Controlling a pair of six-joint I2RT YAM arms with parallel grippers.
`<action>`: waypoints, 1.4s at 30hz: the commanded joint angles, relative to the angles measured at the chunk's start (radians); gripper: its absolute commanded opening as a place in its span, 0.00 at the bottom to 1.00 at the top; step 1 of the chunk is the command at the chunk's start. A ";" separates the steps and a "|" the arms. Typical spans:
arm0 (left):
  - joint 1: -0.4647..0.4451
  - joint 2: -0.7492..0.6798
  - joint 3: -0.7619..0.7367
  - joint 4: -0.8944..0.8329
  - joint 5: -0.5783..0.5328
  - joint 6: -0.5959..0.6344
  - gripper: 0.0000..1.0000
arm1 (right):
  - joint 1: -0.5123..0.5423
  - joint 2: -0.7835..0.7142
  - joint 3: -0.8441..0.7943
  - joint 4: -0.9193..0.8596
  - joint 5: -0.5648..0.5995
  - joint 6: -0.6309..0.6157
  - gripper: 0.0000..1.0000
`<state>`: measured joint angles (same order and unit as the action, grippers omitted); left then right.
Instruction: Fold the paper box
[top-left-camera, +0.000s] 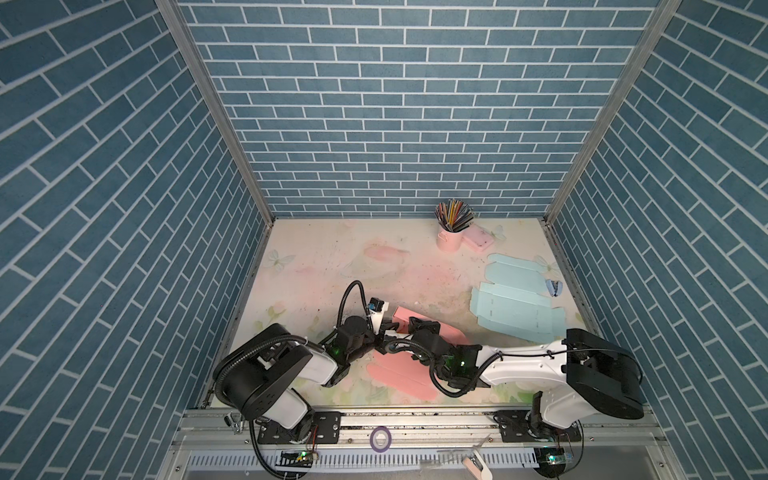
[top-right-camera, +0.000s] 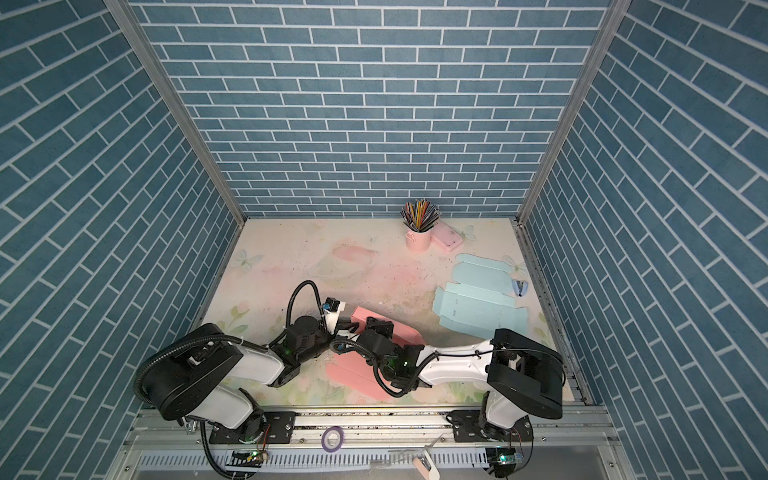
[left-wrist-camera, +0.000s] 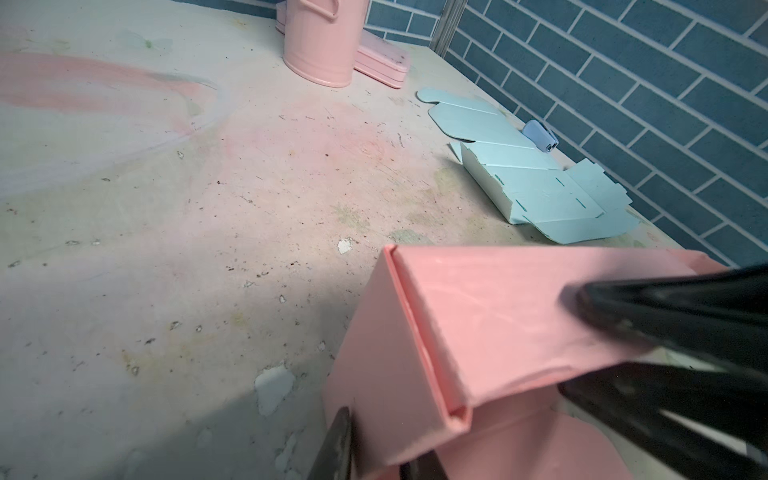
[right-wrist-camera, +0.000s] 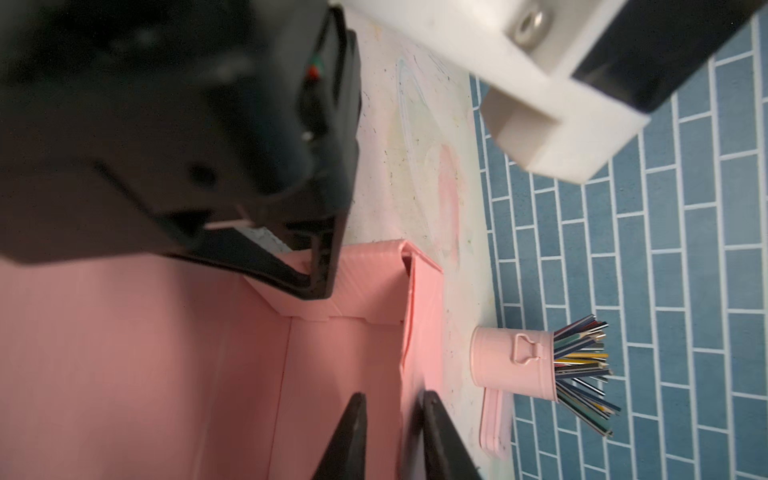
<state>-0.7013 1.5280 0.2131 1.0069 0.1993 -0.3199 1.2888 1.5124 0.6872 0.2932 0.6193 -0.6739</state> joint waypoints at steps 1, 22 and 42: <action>-0.018 -0.008 0.013 0.054 -0.017 0.021 0.19 | 0.007 -0.087 0.008 -0.116 -0.129 0.192 0.33; -0.047 -0.082 0.059 -0.088 -0.080 0.104 0.17 | -0.444 -0.176 0.247 -0.432 -0.952 0.841 0.49; -0.079 -0.040 0.091 -0.108 -0.130 0.146 0.17 | -0.534 0.091 0.282 -0.366 -1.193 1.002 0.33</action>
<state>-0.7727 1.4677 0.2710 0.8646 0.0814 -0.1890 0.7555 1.5768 0.9550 -0.0799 -0.5274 0.2848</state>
